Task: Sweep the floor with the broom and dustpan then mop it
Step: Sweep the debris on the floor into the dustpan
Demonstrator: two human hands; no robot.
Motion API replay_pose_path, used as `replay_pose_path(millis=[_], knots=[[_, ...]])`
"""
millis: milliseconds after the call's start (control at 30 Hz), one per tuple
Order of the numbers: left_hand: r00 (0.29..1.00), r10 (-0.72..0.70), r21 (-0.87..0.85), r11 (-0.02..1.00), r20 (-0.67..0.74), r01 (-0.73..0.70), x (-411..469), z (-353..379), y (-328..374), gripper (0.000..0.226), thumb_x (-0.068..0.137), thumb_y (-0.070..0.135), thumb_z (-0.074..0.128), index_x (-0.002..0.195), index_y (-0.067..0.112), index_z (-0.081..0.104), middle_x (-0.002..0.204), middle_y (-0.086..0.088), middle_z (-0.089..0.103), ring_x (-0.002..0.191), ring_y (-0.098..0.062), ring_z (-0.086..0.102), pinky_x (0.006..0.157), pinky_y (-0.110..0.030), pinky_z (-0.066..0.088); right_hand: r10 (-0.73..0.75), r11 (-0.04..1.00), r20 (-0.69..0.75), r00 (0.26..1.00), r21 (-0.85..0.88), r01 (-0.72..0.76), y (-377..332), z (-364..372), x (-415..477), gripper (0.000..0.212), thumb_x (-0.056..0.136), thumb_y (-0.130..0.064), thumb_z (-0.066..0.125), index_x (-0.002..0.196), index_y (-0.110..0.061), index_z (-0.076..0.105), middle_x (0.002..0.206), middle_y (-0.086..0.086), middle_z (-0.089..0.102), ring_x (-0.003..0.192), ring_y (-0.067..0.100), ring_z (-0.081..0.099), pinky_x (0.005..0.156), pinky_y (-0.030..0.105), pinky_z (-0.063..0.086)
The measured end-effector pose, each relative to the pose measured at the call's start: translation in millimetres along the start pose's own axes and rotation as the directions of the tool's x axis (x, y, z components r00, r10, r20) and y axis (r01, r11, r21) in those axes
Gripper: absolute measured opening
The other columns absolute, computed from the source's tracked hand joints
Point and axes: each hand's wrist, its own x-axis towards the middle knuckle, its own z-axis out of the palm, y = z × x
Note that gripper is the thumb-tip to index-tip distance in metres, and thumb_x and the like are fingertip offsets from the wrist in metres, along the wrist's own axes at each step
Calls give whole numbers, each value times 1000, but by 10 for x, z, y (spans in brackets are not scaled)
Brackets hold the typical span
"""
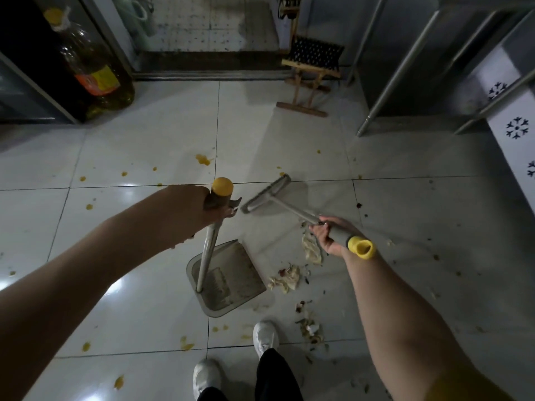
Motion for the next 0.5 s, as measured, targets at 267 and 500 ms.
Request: replay_pose_path(millis=[267, 500], knots=[[997, 76, 74, 994, -29, -74, -3, 167, 25, 42, 83, 58, 46, 75, 18, 51, 49, 0, 53, 29, -4, 48, 26, -10, 34, -158, 972, -140, 977, 153, 179, 128, -290, 195, 59, 84, -3, 59, 140, -8, 42, 67, 17, 59, 38, 18, 59, 40, 18, 51], [984, 177, 129, 977, -27, -172, -279, 364, 36, 45, 86, 58, 44, 85, 14, 57, 50, 3, 50, 28, 0, 44, 25, -8, 30, -107, 969, -125, 986, 207, 131, 729, -1143, -430, 22, 90, -16, 54, 105, -1, 48, 53, 13, 58, 36, 14, 58, 37, 18, 50]])
